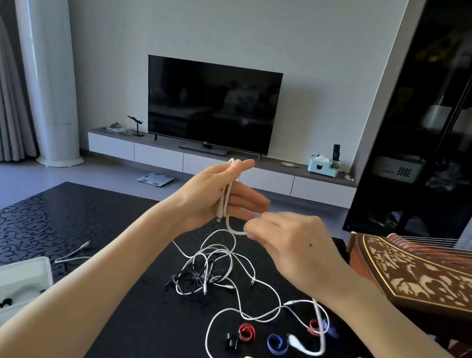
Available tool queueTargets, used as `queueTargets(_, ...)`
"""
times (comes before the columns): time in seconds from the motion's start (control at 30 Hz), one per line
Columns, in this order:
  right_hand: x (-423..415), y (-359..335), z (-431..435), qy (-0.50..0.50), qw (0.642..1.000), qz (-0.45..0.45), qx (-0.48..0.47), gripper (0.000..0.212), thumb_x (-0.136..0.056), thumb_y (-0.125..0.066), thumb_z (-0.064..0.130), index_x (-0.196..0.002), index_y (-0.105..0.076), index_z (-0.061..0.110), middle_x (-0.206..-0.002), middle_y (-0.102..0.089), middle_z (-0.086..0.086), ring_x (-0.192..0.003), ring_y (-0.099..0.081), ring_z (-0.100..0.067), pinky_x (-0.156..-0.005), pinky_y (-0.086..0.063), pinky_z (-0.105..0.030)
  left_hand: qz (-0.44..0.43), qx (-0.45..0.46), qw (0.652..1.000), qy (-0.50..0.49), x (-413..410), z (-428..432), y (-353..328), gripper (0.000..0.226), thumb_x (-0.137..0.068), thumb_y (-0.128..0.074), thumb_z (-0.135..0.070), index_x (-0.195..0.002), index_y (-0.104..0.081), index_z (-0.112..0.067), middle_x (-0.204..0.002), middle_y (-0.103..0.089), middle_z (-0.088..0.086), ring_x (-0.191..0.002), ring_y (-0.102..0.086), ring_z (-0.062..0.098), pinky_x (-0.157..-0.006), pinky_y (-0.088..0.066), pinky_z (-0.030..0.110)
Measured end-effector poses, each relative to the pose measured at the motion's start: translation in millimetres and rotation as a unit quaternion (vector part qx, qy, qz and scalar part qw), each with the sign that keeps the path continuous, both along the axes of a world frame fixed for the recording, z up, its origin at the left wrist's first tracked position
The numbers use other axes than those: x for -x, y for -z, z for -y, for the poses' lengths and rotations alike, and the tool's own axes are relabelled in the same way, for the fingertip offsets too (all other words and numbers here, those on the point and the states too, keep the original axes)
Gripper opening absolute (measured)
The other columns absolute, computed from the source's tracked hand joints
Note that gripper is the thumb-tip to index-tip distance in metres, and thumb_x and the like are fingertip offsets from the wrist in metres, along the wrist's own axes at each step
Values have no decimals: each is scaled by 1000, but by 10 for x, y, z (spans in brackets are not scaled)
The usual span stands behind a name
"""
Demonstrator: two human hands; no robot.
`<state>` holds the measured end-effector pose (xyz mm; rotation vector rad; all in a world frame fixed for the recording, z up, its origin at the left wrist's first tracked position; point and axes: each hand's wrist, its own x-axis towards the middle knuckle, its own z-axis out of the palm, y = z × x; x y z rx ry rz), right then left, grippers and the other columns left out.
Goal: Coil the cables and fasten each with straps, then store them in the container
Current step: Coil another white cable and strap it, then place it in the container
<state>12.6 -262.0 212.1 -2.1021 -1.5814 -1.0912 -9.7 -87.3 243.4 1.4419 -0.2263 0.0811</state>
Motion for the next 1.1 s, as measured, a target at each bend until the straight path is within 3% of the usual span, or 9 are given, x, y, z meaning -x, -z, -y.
queueTargets(0.1, 5, -29, -8, -3, 1000, 2, -7, 27, -92, -48, 28, -81, -66, 14, -60, -56, 5, -51, -52, -15, -42, -42, -26, 2, 12, 1000, 15, 12, 95, 30, 43, -99, -32, -38, -138, -34, -21, -88, -74, 14, -79, -72, 26, -60, -56, 27)
queueTargets(0.2, -16, -91, 23, -18, 999, -24, -30, 34, -95, -46, 35, -83, -66, 10, -65, -62, 3, -54, -58, -17, -47, -48, -31, 3, -77, 997, 13, 39, 180, 92, 49, -98, -32, -41, -139, -36, -13, -66, -71, 10, -55, -67, 19, -51, -54, 26)
queueTargets(0.3, -72, -255, 83, -6, 998, -42, -52, 32, -87, -56, 40, -80, -62, 10, -59, -55, 8, -49, -50, -11, -49, -42, -22, 18, -148, 987, 57, 75, 203, 181, 41, -101, -24, -40, -112, -54, -14, -54, -62, 15, -38, -55, 22, -36, -38, 20)
queueTargets(0.43, -161, -512, 154, 26, 984, -175, -34, 38, -73, -66, 51, -85, -57, 16, -57, -46, 9, -50, -40, -7, -52, -34, -17, -22, -45, 984, 171, 108, 119, 247, 45, -98, -32, -38, -93, -63, -5, -35, -40, 1, -27, -27, 9, -33, -25, 16)
queueTargets(0.63, -353, -568, 166, -94, 892, -438, -68, 28, -69, -71, 43, -78, -67, 17, -64, -57, -4, -61, -48, -11, -59, -38, -22, -48, 208, 876, 433, 105, 8, 266, 41, -103, -28, -26, -99, -58, 1, -38, -26, -4, -30, -22, 6, -38, -26, 17)
queueTargets(0.73, -506, -235, 196, -124, 800, -566, -157, 29, -75, -66, 41, -76, -64, 11, -55, -49, 1, -50, -39, -10, -49, -33, -19, -41, 321, 841, 433, 109, -39, 223, 42, -103, -27, -21, -121, -49, 10, -38, -28, -1, -30, -21, 6, -37, -18, 20)
queueTargets(0.83, -466, 268, 96, -112, 742, -648, -131, 30, -85, -59, 34, -88, -62, 5, -57, -50, 1, -48, -42, -11, -50, -40, -22, -32, 341, 870, 355, 45, -41, 230, 43, -102, -34, -19, -135, -40, 8, -40, -39, 4, -33, -29, 10, -37, -24, 22)
queueTargets(0.97, -274, 672, -6, -16, 786, -613, -76, 21, -100, -44, 20, -103, -63, 11, -61, -55, 0, -51, -51, -13, -55, -49, -29, -13, 339, 925, 173, -21, -63, 234, 41, -97, -37, -23, -129, -47, -1, -37, -40, -5, -29, -24, 4, -33, -21, 15)
queueTargets(1.1, -206, 1008, -29, 133, 910, -358, -159, 22, -99, -46, 19, -112, -62, 12, -55, -47, 15, -52, -53, 0, -50, -42, -15, -6, 308, 951, 9, -97, -141, 219, 38, -101, -34, -28, -131, -45, -8, -42, -39, -7, -31, -32, 2, -36, -26, 12)
